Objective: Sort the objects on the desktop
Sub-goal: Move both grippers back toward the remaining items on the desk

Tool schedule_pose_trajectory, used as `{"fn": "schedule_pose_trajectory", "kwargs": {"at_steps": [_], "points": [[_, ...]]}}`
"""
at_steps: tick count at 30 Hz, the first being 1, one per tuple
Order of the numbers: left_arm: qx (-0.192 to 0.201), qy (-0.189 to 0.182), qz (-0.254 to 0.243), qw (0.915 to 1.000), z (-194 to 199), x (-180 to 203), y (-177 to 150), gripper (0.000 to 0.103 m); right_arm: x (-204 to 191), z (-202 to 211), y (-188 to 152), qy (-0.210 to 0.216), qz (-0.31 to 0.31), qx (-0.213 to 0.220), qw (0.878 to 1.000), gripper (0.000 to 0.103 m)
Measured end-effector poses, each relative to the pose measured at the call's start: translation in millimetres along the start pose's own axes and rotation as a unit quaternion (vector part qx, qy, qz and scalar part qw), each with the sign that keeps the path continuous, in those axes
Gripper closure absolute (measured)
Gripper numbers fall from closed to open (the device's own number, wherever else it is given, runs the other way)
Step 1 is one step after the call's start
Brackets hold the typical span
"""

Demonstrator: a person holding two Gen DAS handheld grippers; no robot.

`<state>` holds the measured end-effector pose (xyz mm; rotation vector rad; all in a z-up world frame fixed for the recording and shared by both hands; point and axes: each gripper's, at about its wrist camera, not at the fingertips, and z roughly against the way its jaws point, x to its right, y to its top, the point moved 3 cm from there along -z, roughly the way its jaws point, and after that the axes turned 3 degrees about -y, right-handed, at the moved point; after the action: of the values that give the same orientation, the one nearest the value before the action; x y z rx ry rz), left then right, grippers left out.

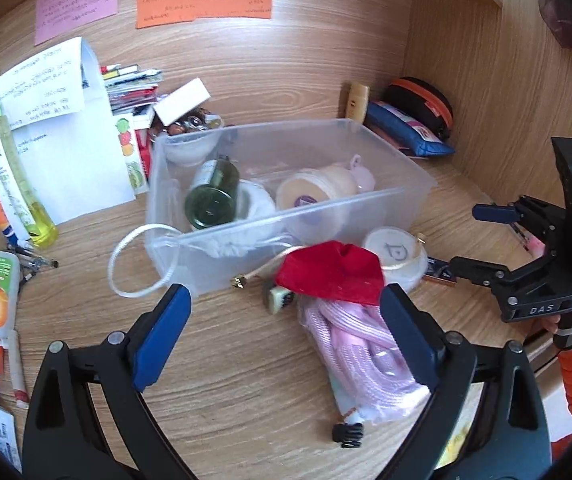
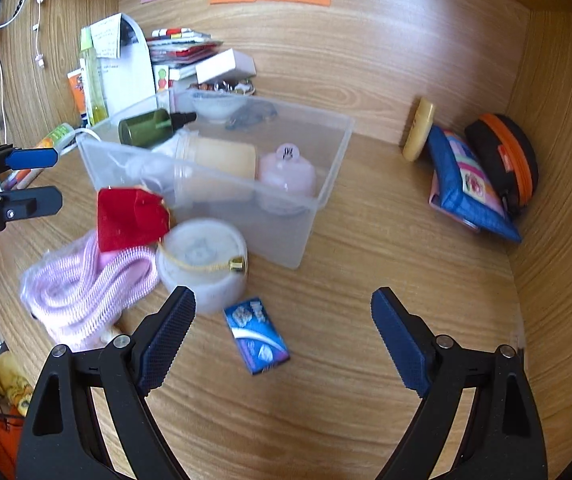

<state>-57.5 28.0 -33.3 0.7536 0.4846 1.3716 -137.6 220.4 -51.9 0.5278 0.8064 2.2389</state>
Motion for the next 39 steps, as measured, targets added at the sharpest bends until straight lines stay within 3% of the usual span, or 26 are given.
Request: {"fn": "schedule_pose_trajectory", "kwargs": {"at_steps": [3,8,12,20,23,28,31,36,39], "points": [[-0.019,-0.03,-0.02,0.9992,-7.3,19.2,-4.1,0.007,-1.6,-1.6,-9.4,-0.007,0.011,-0.009,1.0,0.015],[-0.05,-0.031,-0.053,0.9969,-27.4,48.4,-13.7,0.007,0.9,-5.5,-18.9,-0.011,0.003,-0.015,1.0,0.015],[-0.087,-0.03,-0.051,0.9944,-47.1,57.8,-21.2,0.007,1.3,-9.7,-21.8,-0.01,0.002,-0.014,1.0,0.015],[-0.112,0.017,-0.049,0.9923,-64.5,60.4,-27.8,0.007,-7.2,-18.6,-20.5,-0.003,0.029,-0.017,0.999,0.018],[-0.123,0.03,-0.049,0.9907,-73.3,60.3,-29.4,0.005,-12.1,-22.4,-17.8,0.013,0.035,-0.027,0.999,0.032],[-0.136,0.016,-0.036,0.9899,-77.2,55.1,-28.1,0.002,-16.9,-23.6,-12.8,0.028,0.041,-0.03,0.998,0.043],[-0.13,0.009,-0.025,0.9912,-75.7,48.1,-27.7,0.002,-19.0,-24.1,-12.1,0.049,0.038,-0.033,0.998,0.056],[-0.114,-0.01,-0.018,0.9932,-65.2,36.8,-29.1,0.022,-23.3,-22.6,-12.7,0.054,0.041,-0.03,0.997,0.07],[-0.106,-0.007,-0.026,0.994,-60.9,33.2,-31.1,0.032,-25.0,-22.1,-12.5,0.051,0.042,-0.029,0.997,0.073]]}}
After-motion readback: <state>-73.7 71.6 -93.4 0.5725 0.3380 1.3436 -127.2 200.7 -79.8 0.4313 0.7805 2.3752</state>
